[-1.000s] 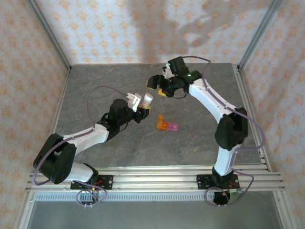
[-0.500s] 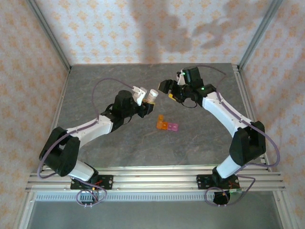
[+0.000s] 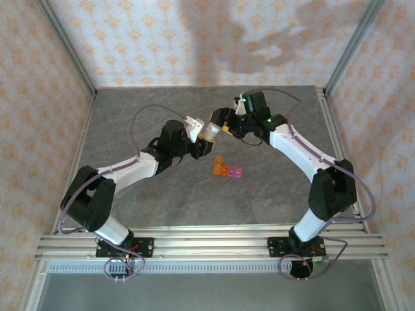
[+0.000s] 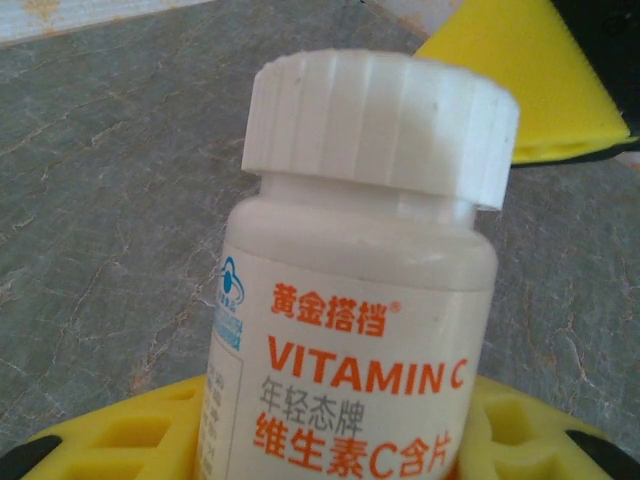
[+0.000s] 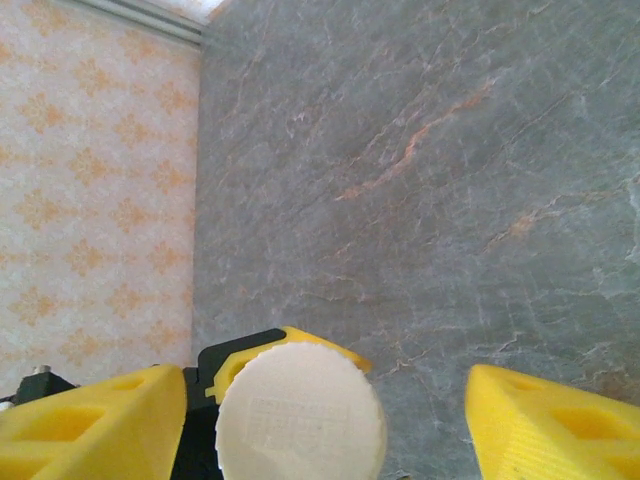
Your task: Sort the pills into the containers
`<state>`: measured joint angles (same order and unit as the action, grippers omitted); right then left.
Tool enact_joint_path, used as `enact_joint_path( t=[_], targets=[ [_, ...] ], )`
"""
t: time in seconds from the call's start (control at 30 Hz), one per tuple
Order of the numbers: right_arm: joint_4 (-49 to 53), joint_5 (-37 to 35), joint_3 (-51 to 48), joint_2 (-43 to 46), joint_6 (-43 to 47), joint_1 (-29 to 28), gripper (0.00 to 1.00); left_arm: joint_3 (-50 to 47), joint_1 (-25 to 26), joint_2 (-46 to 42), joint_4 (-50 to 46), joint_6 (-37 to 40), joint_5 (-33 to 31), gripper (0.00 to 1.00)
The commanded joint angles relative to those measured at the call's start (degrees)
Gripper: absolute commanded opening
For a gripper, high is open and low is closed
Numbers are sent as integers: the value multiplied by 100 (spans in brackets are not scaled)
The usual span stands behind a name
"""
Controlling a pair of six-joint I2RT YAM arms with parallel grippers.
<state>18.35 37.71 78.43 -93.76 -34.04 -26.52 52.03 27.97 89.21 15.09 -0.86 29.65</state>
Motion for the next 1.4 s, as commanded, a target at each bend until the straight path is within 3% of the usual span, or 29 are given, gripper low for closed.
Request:
enact_joint_path(
  t=[0.0, 0.3, 0.43, 0.57, 0.67, 0.77, 0.87, 0.93, 1.1, 1.2, 1.37],
  targets=[
    [-156, 63, 187, -66, 3, -90, 68, 178, -60, 26, 54, -97, 120, 0],
    [-149, 155, 117, -85, 162, -169, 46, 205, -63, 9, 81, -131, 116, 0],
    [-205, 260, 73, -68, 784, -148, 37, 214, -60, -17, 108, -199, 200, 0],
    [-661, 1197, -159, -93, 2003, 24, 35, 261, -115, -18, 222, -487, 598, 0],
    [-1082, 1892, -321, -90, 2341, 196, 35, 256, -175, -18, 432, -786, 947, 0],
    [-1032, 2044, -288, -68, 2421, 246, 40, 291, -198, -34, 464, -910, 1112, 0],
    [-1070, 1842, -357, 138, 2051, 316, 64, 317, -208, -83, 259, -778, 967, 0],
    [-1044, 1491, -446, 400, 1734, 356, 71, 353, -204, -129, 12, -593, 779, 0],
    [-381, 161, -391, 635, 581, 367, 74, 326, -198, -304, -380, -155, 114, 0],
    [-478, -204, -551, 661, -140, 367, 74, 316, -203, -376, -488, 1, -153, 0],
    [-623, -427, -532, 600, -543, 305, 75, 381, -200, -380, -640, 95, -208, 0]
  ],
)
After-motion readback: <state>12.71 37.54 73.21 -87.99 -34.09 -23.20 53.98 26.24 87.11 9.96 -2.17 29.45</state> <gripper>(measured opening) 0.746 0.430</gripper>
